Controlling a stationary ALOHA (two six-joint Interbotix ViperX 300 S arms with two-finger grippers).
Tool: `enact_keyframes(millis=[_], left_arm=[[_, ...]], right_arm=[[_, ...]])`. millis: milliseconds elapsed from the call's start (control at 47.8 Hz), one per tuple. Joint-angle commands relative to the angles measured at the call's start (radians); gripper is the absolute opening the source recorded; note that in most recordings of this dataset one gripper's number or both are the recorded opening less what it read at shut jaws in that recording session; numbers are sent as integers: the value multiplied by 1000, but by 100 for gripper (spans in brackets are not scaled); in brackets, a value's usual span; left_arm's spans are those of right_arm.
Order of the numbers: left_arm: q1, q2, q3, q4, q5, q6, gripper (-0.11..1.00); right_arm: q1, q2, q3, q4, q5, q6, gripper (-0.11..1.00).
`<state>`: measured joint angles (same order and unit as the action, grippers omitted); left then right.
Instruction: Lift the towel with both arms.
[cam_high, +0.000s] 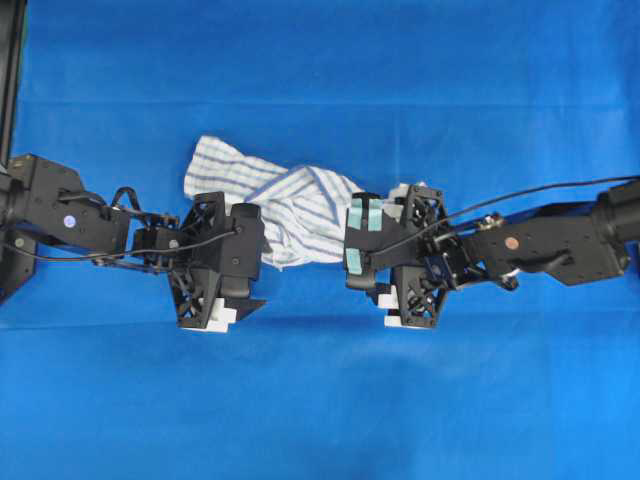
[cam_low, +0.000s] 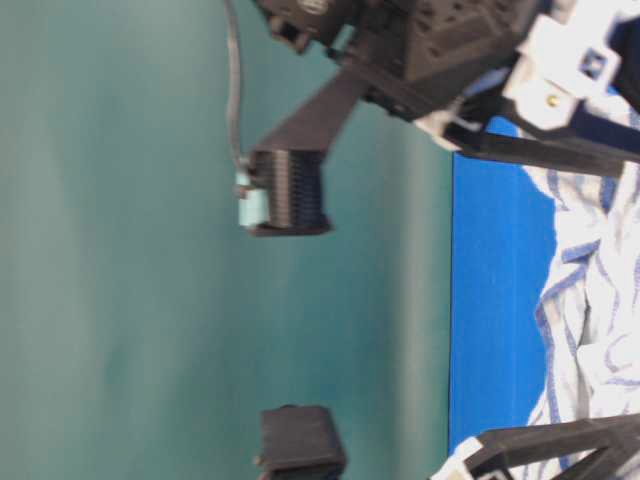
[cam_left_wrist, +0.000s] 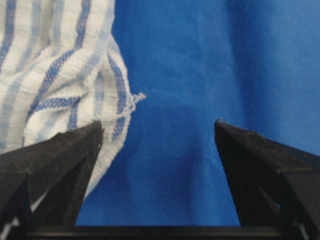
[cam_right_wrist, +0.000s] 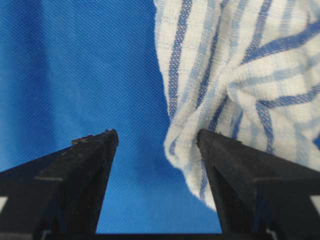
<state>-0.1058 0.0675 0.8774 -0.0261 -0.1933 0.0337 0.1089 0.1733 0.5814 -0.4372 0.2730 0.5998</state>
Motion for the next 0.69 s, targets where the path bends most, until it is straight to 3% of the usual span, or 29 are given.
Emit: enact_keyframes(millis=[0, 251, 377, 460, 586, 670], left_arm=[[11, 3, -8, -6, -20, 2, 88], [21, 12, -11, -11, -20, 2, 88], [41, 12, -14, -14, -15, -2, 82], [58, 12, -12, -18, -14, -9, 65], [86, 9, -12, -18, -14, -49, 26], [91, 5, -11, -18, -12, -54, 5]], right_arm=[[-14, 6, -2, -3, -48, 2, 67], [-25, 31, 2, -3, -74, 2, 66], [-25, 31, 2, -3, -75, -5, 60], [-25, 31, 2, -3, -72, -5, 43], [-25, 23, 5, -3, -64, -5, 7], [-25, 11, 6, -3, -61, -3, 4]])
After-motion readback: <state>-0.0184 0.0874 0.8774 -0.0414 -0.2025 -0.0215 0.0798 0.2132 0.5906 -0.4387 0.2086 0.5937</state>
